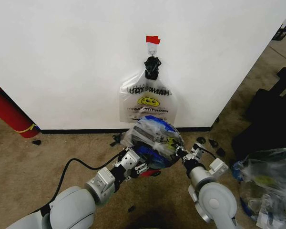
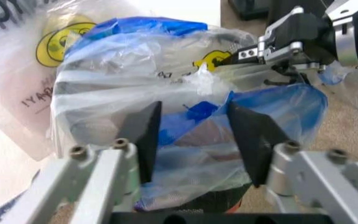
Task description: Pick up the garbage bag from the wall and place it over the trash bin.
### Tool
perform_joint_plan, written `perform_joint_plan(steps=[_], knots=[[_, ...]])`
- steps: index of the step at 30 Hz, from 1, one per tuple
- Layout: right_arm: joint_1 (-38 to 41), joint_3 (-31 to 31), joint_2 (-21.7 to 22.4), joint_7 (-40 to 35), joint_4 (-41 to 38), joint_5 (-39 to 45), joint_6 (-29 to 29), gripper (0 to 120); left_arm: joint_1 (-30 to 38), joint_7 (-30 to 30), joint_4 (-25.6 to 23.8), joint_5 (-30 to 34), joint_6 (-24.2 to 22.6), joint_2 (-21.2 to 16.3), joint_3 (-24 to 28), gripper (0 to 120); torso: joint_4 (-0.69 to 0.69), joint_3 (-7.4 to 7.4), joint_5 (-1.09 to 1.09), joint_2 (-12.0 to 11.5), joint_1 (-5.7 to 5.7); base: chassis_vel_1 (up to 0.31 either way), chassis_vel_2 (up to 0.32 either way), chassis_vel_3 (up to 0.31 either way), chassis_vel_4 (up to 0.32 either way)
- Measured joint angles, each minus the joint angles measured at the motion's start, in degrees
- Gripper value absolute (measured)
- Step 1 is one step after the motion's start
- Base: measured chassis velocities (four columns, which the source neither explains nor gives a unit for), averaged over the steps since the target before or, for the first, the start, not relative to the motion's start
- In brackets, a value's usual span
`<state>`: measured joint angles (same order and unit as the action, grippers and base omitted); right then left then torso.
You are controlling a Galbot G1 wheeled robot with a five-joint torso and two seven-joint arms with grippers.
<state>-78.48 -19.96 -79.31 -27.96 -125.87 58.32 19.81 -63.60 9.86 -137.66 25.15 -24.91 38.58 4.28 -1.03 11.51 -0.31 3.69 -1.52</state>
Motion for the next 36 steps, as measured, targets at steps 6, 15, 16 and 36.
perform_joint_plan(steps=[6,15,16,36], knots=[[0.2,-0.1,0.4,-0.3,-0.4,0.3,0.1,1,-0.2,-0.6,0.1,-0.1,-0.4,-0.4,0.3,17,0.0,0.0,0.0,0.0,0.0,0.0,0.0,0.0,0.0],[0.2,-0.3,0.5,-0.5,-0.8,0.6,0.1,1,-0.1,-0.1,-0.1,-0.5,-0.2,-0.4,0.4,0,-0.01,0.0,0.0,0.0,0.0,0.0,0.0,0.0,0.0],[0.3,-0.3,0.4,-0.5,-0.7,0.6,0.1,1,-0.3,0.1,-0.3,-0.5,0.3,-0.4,0.4,0,-0.01,0.0,0.0,0.0,0.0,0.0,0.0,0.0,0.0],[1.3,-4.4,-0.8,-3.8,-3.8,6.2,1.8,1,-8.1,4.7,3.7,0.8,-0.9,5.9,1.0,0,0.0,-0.01,0.0,0.0,0.01,0.0,0.0,0.0,0.0]])
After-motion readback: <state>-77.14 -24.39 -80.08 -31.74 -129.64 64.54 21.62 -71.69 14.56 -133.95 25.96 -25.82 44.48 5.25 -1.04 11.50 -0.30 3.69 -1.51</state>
